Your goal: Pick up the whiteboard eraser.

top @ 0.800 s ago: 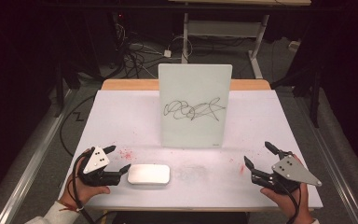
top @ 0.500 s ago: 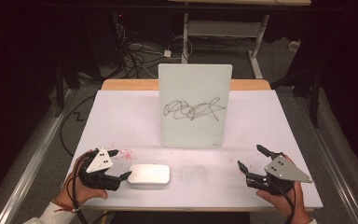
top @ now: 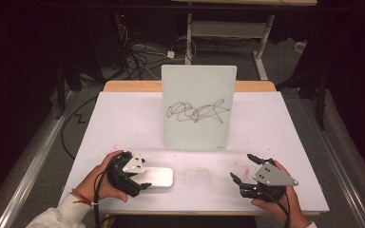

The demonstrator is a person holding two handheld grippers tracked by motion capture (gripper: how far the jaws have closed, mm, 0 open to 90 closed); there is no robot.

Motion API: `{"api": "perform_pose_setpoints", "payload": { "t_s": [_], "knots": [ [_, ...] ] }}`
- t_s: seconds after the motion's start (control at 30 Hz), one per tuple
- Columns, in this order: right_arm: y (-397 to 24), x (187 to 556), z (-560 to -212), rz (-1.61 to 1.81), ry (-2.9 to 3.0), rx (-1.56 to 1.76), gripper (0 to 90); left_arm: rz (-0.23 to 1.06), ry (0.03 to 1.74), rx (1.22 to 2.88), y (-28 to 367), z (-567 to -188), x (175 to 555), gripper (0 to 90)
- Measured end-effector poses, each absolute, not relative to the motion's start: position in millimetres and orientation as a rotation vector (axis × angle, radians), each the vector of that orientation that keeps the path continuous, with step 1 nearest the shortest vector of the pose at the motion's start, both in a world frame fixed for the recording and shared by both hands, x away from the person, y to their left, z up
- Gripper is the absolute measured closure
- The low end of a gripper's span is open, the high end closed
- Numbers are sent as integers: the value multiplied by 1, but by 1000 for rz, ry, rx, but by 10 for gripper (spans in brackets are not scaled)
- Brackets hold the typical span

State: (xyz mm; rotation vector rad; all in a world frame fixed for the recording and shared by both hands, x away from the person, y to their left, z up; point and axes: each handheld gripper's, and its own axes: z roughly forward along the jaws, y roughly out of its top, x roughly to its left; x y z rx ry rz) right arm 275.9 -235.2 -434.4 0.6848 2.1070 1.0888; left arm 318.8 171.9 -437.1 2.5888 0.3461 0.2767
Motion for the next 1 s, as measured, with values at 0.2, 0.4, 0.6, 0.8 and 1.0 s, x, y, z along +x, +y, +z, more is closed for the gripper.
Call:
{"api": "perform_pose_setpoints", "payload": {
  "t_s": [0.2,0.4,0.6,0.8,1.0],
  "knots": [
    [-233,277,-438,1067,2146,675,226,198,294,2632,159,-443,332,196],
    [-229,278,-442,1046,2186,651,236,125,284,2669,151,-451,342,191],
    [-225,276,-444,1020,2204,624,247,90,260,2688,145,-458,347,220],
    [-225,277,-446,994,2219,621,253,95,250,2683,147,-454,347,250],
    [-224,276,-445,981,2226,606,254,194,284,2633,151,-449,344,290]
  ]
}}
